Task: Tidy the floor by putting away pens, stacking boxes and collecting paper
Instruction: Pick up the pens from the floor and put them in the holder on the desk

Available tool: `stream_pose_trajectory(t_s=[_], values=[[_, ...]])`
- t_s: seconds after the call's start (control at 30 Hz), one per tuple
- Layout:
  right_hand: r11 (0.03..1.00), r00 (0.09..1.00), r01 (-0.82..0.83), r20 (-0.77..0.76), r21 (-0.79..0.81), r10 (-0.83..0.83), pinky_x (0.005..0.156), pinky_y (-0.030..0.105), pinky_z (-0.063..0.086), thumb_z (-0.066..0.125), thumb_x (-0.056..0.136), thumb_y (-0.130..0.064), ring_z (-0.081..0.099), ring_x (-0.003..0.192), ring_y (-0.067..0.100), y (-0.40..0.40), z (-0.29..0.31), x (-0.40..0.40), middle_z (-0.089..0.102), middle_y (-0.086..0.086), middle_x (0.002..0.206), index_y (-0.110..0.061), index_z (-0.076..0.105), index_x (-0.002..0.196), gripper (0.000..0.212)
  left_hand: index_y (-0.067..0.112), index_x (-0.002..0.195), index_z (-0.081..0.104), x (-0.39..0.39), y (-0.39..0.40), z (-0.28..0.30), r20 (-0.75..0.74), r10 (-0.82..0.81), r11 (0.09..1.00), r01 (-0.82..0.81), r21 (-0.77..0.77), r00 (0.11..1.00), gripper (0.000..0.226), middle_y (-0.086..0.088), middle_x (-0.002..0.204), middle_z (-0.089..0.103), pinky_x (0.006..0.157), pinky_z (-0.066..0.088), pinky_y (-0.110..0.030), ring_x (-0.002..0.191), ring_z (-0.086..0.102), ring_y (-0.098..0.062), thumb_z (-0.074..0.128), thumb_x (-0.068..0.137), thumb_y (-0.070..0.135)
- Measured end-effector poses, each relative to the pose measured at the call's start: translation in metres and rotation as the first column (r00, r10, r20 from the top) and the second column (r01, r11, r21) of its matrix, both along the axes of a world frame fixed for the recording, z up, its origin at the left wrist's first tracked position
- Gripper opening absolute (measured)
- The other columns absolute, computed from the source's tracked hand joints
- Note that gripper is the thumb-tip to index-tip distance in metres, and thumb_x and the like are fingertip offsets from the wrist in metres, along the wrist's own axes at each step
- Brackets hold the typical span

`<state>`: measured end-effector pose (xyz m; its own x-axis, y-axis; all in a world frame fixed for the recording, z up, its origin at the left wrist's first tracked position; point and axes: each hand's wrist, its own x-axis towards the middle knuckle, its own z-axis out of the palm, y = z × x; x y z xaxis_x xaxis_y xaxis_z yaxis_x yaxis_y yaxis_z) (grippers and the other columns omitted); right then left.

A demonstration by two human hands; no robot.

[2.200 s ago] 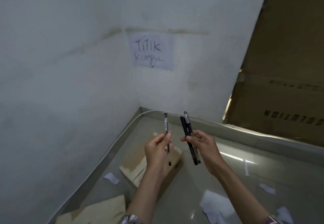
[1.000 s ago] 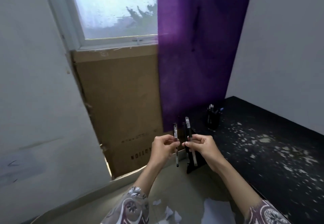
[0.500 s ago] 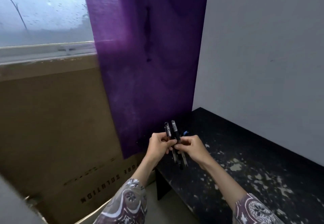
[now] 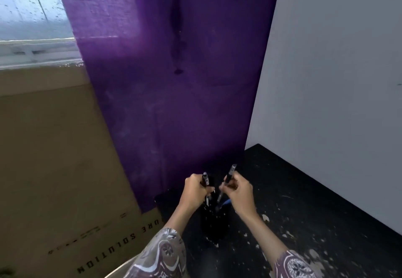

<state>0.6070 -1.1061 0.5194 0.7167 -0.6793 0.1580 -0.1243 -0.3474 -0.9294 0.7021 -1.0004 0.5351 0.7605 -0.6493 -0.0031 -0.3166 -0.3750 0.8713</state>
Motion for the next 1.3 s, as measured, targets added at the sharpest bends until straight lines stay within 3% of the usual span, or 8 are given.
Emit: stream_pose_trajectory(t_s=[0.27,0.37,0.47,0.6,0.77,1.0,1.2,1.3], values=[[0.995,0.986,-0.075,-0.155,-0.064,0.064,0.064,0.026,0.048,0.066,0.083,-0.021,0.060,0.069,0.015,-0.007,-0.040,0.002,0.065,0.009,0.076,-0.007,0.059,0.080,0.016,0.008,0.074,0.065,0.010,-0.003,-0.017,-0.008,-0.078,0.997,0.079,0.016,0.997,0.006,0.007,0.059,0.059,0.047,0.041,-0.008,0.046,0.053,0.006,0.070,0.078,0.006],[0.988,0.987,-0.117,-0.123,-0.102,0.104,0.063,0.019,0.047,0.065,0.083,-0.016,0.060,0.071,0.010,-0.007,-0.033,0.000,0.063,0.003,0.077,-0.015,0.057,0.087,0.009,0.003,0.078,0.065,0.015,-0.002,-0.011,0.057,-0.077,0.997,0.077,0.003,0.995,0.011,0.001,0.061,0.061,0.050,0.045,-0.013,0.050,0.054,0.000,0.069,0.080,0.012],[0.976,0.985,-0.162,-0.090,-0.145,0.151,0.062,0.017,0.051,0.063,0.083,-0.007,0.060,0.071,0.004,-0.006,-0.026,-0.002,0.059,-0.004,0.077,-0.026,0.044,0.103,0.033,0.003,0.081,0.066,0.015,-0.004,-0.006,0.107,-0.098,0.995,0.096,0.019,0.989,0.008,0.002,0.063,0.061,0.052,0.047,-0.014,0.054,0.055,-0.004,0.067,0.082,0.011],[0.944,0.976,-0.203,-0.133,-0.258,0.174,0.064,0.028,0.056,0.056,0.089,-0.010,0.063,0.073,0.008,-0.006,-0.027,-0.004,0.060,-0.002,0.082,-0.021,0.040,0.115,0.032,0.008,0.083,0.065,0.012,-0.010,-0.018,0.163,-0.219,0.961,0.184,0.206,0.962,0.003,0.000,0.073,0.060,0.062,0.053,-0.024,0.066,0.057,-0.009,0.065,0.083,0.011],[0.939,0.976,-0.213,-0.105,-0.272,0.191,0.051,0.026,0.048,0.052,0.092,-0.022,0.056,0.059,0.007,-0.007,-0.027,-0.007,0.054,-0.003,0.066,-0.021,0.042,0.099,0.013,0.011,0.088,0.062,0.000,-0.010,-0.047,0.185,-0.226,0.932,0.157,0.328,0.956,0.006,-0.005,0.089,0.063,0.075,0.056,-0.042,0.081,0.063,-0.022,0.063,0.082,0.013],[0.921,0.974,-0.221,-0.125,-0.322,0.190,0.053,0.025,0.044,0.042,0.096,-0.028,0.053,0.060,0.008,-0.013,-0.026,0.000,0.054,-0.006,0.073,-0.021,0.046,0.097,0.008,0.017,0.095,0.064,0.016,-0.006,-0.035,0.272,-0.185,0.967,0.126,0.222,0.944,0.017,0.002,0.091,0.054,0.069,0.053,-0.031,0.075,0.055,-0.010,0.069,0.080,0.022],[0.696,0.840,-0.383,-0.542,-0.607,-0.010,0.100,0.033,0.032,-0.014,0.084,-0.053,0.041,0.125,0.015,-0.012,-0.046,0.010,0.047,0.001,0.138,-0.018,0.050,0.124,0.083,0.015,0.084,0.067,0.021,-0.003,-0.040,0.271,-0.186,0.964,0.123,0.236,0.944,0.007,0.006,0.083,0.054,0.075,0.055,-0.035,0.071,0.053,-0.008,0.061,0.086,0.016],[0.740,0.784,-0.387,-0.619,-0.550,-0.049,0.108,0.036,0.025,-0.006,0.086,-0.056,0.028,0.137,0.016,-0.010,-0.058,0.010,0.029,0.003,0.152,-0.017,0.032,0.140,0.076,0.016,0.091,0.066,0.019,0.001,-0.043,0.276,-0.160,0.969,0.096,0.230,0.948,0.008,0.006,0.087,0.054,0.075,0.054,-0.033,0.076,0.054,-0.009,0.061,0.086,0.018]])
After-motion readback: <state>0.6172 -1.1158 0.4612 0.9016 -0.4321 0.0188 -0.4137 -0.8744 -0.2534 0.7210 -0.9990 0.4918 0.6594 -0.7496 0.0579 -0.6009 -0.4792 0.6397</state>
